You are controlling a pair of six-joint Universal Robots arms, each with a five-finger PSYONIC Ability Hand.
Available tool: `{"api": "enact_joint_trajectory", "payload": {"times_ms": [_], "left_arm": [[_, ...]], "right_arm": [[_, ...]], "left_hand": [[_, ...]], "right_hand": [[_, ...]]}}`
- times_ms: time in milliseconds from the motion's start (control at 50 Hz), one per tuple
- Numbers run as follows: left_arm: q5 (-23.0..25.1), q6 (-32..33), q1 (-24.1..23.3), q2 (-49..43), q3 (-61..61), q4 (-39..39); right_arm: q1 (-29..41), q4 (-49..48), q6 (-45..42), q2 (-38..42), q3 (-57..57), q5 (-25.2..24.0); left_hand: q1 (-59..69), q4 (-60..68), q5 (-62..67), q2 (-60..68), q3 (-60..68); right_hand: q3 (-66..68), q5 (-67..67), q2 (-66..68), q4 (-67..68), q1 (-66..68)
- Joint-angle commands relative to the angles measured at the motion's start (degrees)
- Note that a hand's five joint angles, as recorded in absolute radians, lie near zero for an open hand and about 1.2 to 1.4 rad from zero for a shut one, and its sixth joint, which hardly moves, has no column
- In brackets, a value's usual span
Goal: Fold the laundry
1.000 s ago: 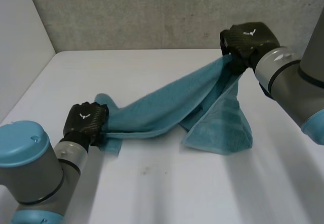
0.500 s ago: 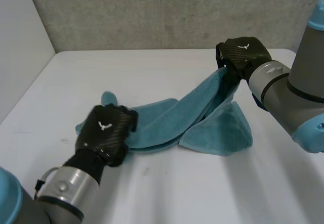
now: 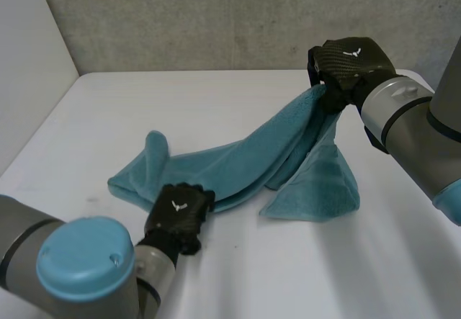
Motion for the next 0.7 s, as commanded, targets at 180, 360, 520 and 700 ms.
{"api": "enact_joint_trajectory", "payload": {"times_ms": [180,360,520,700], "left_arm": [[-0.1,0.3,3.4,-1.7,0.9,6.4],[-0.3,2.1,3.8,-5.5,2.2,6.1],[-0.4,6.4,3.8,-5.3,1.4,6.2],[-0.3,7.1,6.1,-5.8,1.3,8.2]], "right_arm": [[-0.3,-0.3,-0.2,0.4,2.8,-1.2],[-0.5,-0.4,-0.2,0.6,2.6,-1.9],[-1.1,-0.5,-0.3,0.7,2.5,-1.9],[-1.2,-0.5,-0.6,1.4,1.7,-1.9]], "left_hand": [[3.8,4.0,4.1,4.0,4.0],[3.9,4.2,4.2,4.2,4.1],[12.8,13.0,13.1,13.1,13.0],[24.3,24.5,24.6,24.6,24.5]], "right_hand": [[12.1,12.7,12.2,11.6,23.9],[12.1,12.7,12.2,11.6,23.9],[12.1,12.7,12.2,11.6,23.9],[12.1,12.7,12.2,11.6,23.9]]}}
